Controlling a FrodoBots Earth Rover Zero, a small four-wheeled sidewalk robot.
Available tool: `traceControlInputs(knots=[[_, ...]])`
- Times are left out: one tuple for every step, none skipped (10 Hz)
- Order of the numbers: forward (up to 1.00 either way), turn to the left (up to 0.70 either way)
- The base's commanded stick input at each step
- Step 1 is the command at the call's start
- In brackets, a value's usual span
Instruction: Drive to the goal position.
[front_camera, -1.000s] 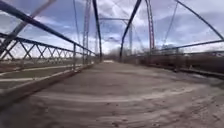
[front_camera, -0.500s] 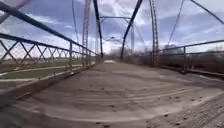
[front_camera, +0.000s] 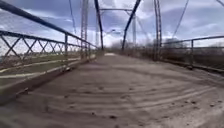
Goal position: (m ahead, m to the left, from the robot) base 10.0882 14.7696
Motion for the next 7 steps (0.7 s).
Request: traceControlInputs(knots=[[1.00,-0.29],[1.00,-0.32],[1.00,-0.34],[1.00,-0.26],[1.00,-0.13],[1.00,0.01],[1.00,0.01]])
